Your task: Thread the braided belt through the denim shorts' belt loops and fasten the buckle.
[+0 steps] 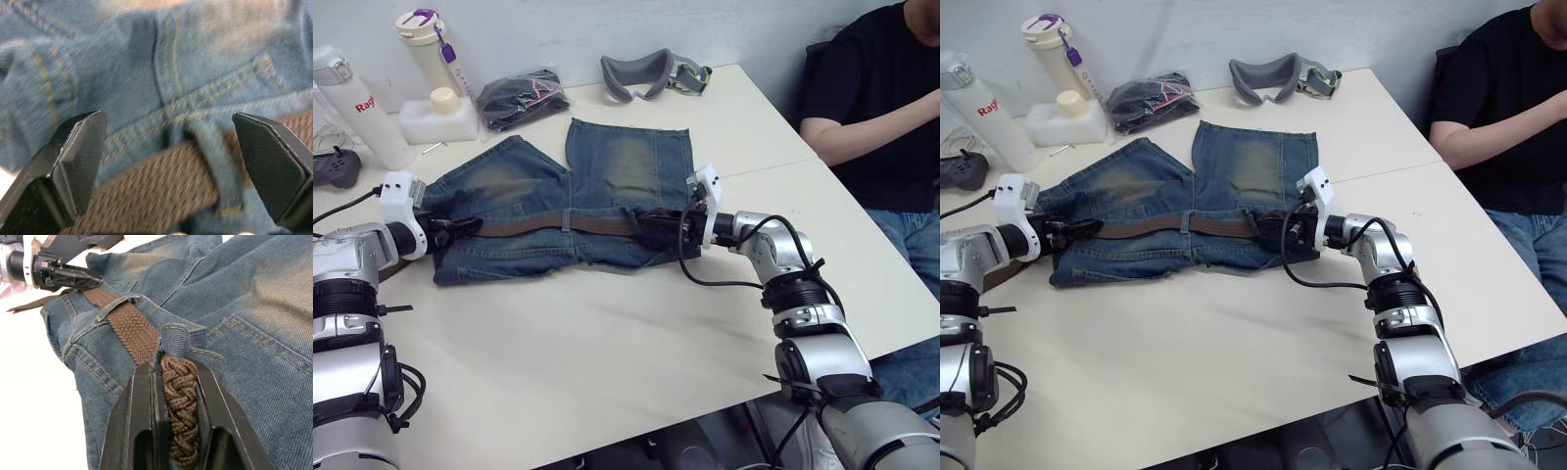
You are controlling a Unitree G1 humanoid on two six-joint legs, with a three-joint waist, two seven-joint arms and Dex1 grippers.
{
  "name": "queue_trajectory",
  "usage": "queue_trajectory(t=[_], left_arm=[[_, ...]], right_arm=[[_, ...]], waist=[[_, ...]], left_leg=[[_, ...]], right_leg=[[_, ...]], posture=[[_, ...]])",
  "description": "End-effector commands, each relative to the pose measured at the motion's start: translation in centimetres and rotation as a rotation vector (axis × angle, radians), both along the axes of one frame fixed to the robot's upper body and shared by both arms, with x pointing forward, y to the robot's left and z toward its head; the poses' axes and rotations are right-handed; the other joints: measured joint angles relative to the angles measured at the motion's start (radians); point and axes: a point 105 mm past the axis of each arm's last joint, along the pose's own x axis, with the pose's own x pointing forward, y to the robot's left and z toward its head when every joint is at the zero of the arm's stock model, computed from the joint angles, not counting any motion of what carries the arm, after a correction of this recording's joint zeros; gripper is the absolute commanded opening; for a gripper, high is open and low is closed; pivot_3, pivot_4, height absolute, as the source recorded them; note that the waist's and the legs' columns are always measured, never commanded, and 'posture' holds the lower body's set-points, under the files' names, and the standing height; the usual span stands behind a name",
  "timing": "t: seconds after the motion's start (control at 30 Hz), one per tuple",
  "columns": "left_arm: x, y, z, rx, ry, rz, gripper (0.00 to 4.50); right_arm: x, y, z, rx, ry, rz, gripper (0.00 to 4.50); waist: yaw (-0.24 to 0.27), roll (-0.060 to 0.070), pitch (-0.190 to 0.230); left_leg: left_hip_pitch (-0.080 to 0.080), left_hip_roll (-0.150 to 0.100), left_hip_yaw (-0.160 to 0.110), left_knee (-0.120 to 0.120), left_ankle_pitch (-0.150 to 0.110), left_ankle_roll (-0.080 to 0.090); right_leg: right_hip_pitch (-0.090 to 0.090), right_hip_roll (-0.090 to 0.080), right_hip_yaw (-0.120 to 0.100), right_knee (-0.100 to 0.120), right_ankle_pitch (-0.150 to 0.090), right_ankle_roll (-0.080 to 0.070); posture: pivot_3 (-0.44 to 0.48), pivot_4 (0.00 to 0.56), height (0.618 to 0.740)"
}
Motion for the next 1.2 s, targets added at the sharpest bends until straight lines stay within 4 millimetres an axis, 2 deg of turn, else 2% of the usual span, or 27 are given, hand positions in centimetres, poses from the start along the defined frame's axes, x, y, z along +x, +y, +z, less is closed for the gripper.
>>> queue_trajectory(t=[0.03,0.13,0.23,0.27,0.43,0.47,0.5,0.53,0.63,0.73,0.87,1.03,1.1,1.2], left_arm=[[-0.2,-1.4,-0.6,-0.008,0.014,-0.056,4.5],[-0.2,-1.6,-0.8,0.0,0.012,-0.06,4.5],[-0.2,-1.1,-0.7,-0.004,-0.001,-0.032,3.76],[-0.3,-0.9,-0.5,-0.004,-0.005,-0.026,3.44],[-0.8,-0.1,0.3,-0.008,-0.027,-0.008,1.33],[-0.8,0.0,0.7,-0.012,-0.044,-0.011,1.05],[-0.9,-0.1,1.2,-0.023,-0.065,-0.016,0.59],[-1.0,-0.4,1.7,-0.032,-0.089,-0.033,0.41],[-1.8,-1.8,3.0,-0.008,-0.167,-0.145,0.3],[-3.3,-3.3,3.5,0.041,-0.212,-0.27,0.3],[-4.4,-3.3,3.7,0.182,-0.27,-0.304,0.3],[-4.5,-3.8,5.3,0.338,-0.472,-0.327,0.3],[-4.7,-4.3,5.3,0.362,-0.525,-0.353,0.3],[-4.5,-4.2,3.4,0.368,-0.449,-0.329,0.3]], right_arm=[[-0.1,0.6,0.9,0.018,-0.03,0.025,0.25],[-0.1,0.6,1.0,0.018,-0.033,0.025,0.25],[0.0,0.4,1.0,0.013,-0.034,0.021,0.25],[0.0,0.3,1.0,0.011,-0.033,0.02,0.25],[0.0,0.2,0.9,0.008,-0.031,0.019,0.25],[0.0,0.1,0.9,0.008,-0.031,0.019,0.25],[0.0,0.1,1.0,0.008,-0.036,0.019,0.25],[0.0,0.1,1.1,0.01,-0.048,0.019,0.25],[-0.2,-0.1,2.1,0.016,-0.112,0.027,0.25],[-1.1,-1.0,2.3,-0.06,-0.199,0.054,0.25],[-2.3,-2.2,1.8,-0.177,-0.289,0.084,0.25],[-2.9,-2.2,2.0,-0.208,-0.344,0.087,0.25],[-2.8,-2.1,1.9,-0.206,-0.346,0.079,0.25],[-2.5,-2.0,1.6,-0.211,-0.342,0.064,0.25]], waist=[[0.003,0.0,0.0],[0.008,0.0,0.0],[0.013,0.0,0.0],[0.014,0.0,0.0],[0.016,0.0,0.0],[0.016,0.0,0.0],[0.016,0.0,0.0],[0.017,0.0,0.0],[0.017,0.0,0.0],[0.023,0.0,0.0],[0.032,0.0,0.0],[0.046,0.0,0.0],[0.048,0.0,0.0],[0.05,0.0,0.0]], left_leg=[[0.0,0.0,0.0,0.0,0.0,0.0],[0.0,0.0,0.0,0.001,0.0,0.0],[0.0,0.0,0.0,0.001,0.0,0.0],[0.0,0.0,0.0,0.001,0.0,0.0],[0.0,0.0,0.0,0.002,0.0,0.0],[0.0,0.0,0.0,0.002,0.0,0.0],[0.001,0.0,0.0,0.002,0.0,0.0],[0.001,0.0,0.0,0.002,0.0,0.0],[0.0,0.0,0.0,0.001,0.0,0.0],[0.0,0.0,0.0,0.001,0.0,0.0],[0.0,0.0,-0.001,0.001,0.0,0.0],[0.0,0.0,-0.002,0.002,0.0,0.0],[0.0,0.0,-0.002,0.002,0.0,0.0],[0.0,0.0,-0.001,0.002,0.0,0.0]], right_leg=[[0.0,0.0,0.0,0.0,0.0,0.0],[0.0,0.0,0.0,0.001,0.0,0.0],[0.0,0.0,0.0,0.001,0.0,0.0],[0.0,0.0,0.0,0.001,0.0,0.0],[0.0,0.0,0.0,0.002,0.0,0.0],[0.0,0.0,0.0,0.002,0.0,0.0],[0.0,0.0,0.0,0.002,0.0,0.0],[0.0,0.0,0.0,0.002,0.0,0.0],[0.0,0.0,0.001,0.002,0.0,0.0],[0.0,0.0,0.001,0.002,0.0,0.0],[0.001,-0.001,0.0,0.001,0.0,0.0],[0.001,0.0,0.001,0.0,0.0,0.0],[0.001,0.0,0.001,0.0,0.0,0.0],[0.002,0.0,0.001,-0.001,0.0,0.0]], posture=[[0.0,0.15,0.73],[0.0,0.15,0.73],[0.0,0.15,0.73],[0.0,0.15,0.73],[0.0,0.15,0.73],[0.0,0.15,0.73],[0.0,0.15,0.73],[0.0,0.15,0.73],[0.0,0.15,0.73],[0.0,0.15,0.73],[0.0,0.15,0.73],[0.0,0.15,0.73],[0.0,0.15,0.73],[0.0,0.15,0.73]])
